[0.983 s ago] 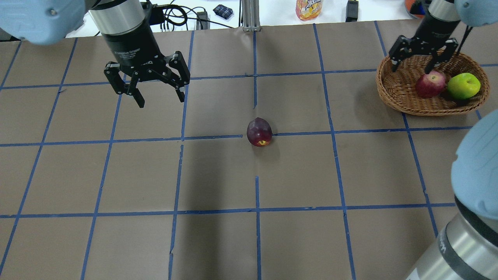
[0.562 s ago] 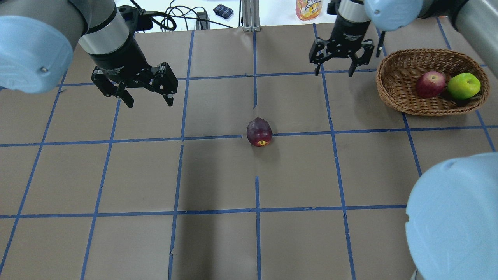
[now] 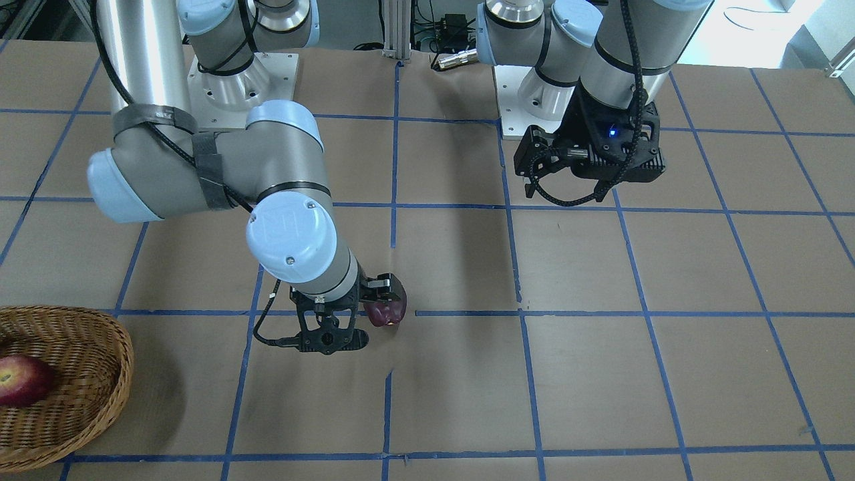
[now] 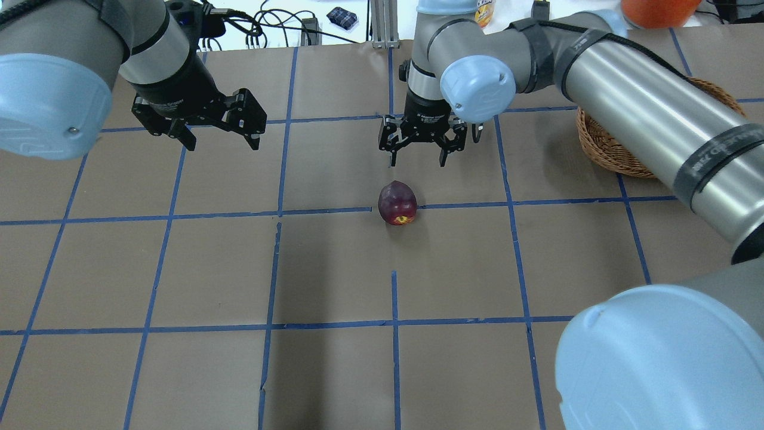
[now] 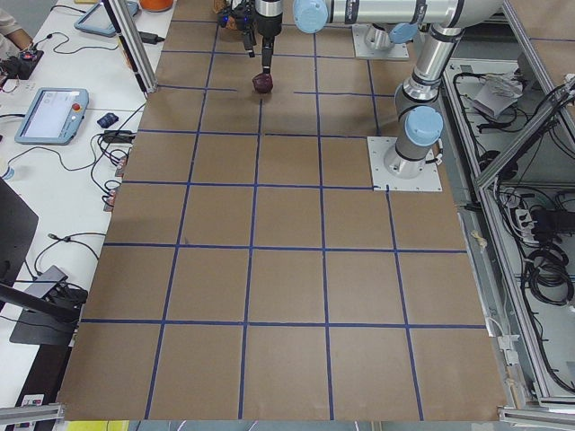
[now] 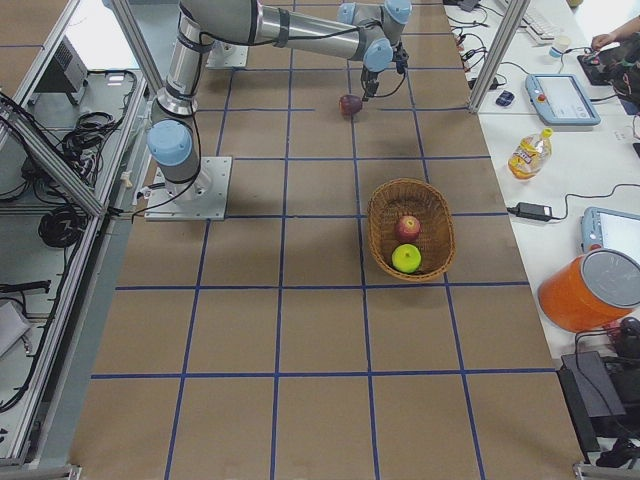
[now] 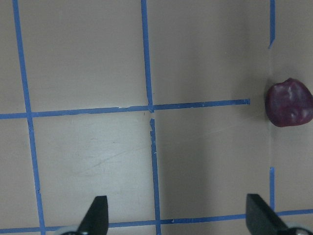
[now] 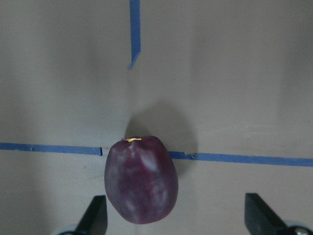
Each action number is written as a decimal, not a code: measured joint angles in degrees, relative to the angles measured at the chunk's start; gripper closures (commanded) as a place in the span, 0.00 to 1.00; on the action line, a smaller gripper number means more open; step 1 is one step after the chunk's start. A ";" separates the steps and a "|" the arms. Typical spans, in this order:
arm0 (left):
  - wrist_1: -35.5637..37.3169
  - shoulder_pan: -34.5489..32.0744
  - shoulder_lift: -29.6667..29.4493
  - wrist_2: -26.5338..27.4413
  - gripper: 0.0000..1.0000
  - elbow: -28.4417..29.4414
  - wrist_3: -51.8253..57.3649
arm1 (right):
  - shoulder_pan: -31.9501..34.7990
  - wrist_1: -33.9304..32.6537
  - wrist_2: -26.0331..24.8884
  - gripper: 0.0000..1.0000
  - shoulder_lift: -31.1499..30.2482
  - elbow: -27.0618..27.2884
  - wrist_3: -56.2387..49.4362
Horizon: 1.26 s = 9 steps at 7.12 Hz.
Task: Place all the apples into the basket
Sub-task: 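Grasp the dark red apple with the right gripper and lift it toward the basket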
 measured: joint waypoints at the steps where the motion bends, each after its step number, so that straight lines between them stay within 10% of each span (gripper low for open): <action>1: 0.12 0.03 0.02 0.35 0.00 0.02 0.04 | 0.80 -4.46 0.02 0.00 0.74 2.53 0.13; 6: 0.15 0.03 0.00 0.55 0.00 0.24 0.06 | 2.10 -9.28 1.52 0.00 2.98 7.40 1.14; 7: 0.16 0.03 0.00 0.55 0.00 0.27 0.06 | 2.25 -9.34 1.51 0.32 3.50 7.70 1.18; 8: 0.18 0.03 0.01 0.55 0.00 0.30 0.07 | 2.39 -9.45 1.47 0.99 3.87 8.13 1.22; 9: 0.18 0.03 0.05 0.55 0.00 0.30 0.07 | 2.45 -9.75 1.45 1.00 3.94 8.40 1.29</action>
